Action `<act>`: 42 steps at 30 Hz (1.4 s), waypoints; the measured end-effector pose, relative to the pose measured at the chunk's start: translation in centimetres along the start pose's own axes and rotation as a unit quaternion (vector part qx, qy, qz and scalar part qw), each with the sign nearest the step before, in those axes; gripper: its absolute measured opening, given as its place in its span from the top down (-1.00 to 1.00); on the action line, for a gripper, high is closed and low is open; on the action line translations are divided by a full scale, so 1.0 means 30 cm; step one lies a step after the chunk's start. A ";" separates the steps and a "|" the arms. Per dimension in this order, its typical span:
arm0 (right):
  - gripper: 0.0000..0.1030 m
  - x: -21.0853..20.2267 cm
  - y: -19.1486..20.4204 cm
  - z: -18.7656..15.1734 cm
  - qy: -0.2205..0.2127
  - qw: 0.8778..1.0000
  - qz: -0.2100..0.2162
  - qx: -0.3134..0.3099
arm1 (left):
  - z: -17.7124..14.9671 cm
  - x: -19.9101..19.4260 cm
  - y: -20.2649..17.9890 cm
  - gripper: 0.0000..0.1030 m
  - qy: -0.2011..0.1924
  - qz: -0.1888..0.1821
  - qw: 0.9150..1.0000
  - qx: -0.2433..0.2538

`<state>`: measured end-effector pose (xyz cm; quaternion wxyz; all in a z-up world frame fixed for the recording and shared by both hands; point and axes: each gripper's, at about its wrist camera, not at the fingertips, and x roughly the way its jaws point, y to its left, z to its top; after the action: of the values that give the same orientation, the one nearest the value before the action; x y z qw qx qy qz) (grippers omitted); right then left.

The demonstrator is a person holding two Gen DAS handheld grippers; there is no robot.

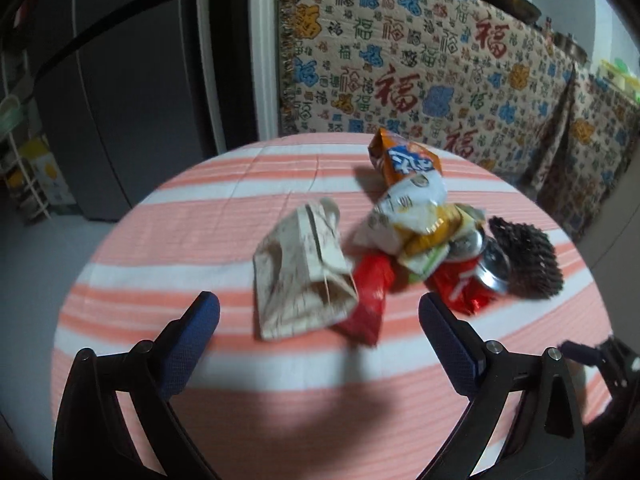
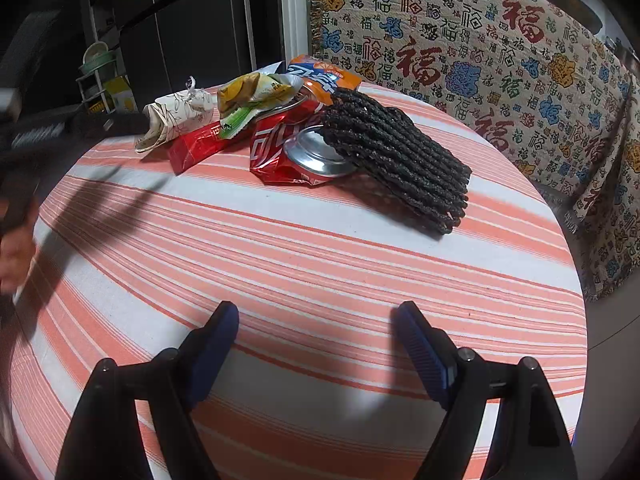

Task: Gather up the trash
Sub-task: 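Grasp the floral paper bag with left tool while right tool grasps black mesh net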

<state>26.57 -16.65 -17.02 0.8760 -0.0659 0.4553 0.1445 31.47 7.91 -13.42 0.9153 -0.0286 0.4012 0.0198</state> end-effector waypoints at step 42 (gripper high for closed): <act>-0.29 0.033 -0.205 0.172 -0.050 0.998 -0.031 -0.017 | -0.342 -0.166 -0.089 0.12 -0.012 0.027 0.996 0.086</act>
<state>33.04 -21.03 -14.96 0.9005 -0.0873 0.4062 0.1283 20.74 4.47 -16.58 0.9183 0.0616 0.3909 0.0098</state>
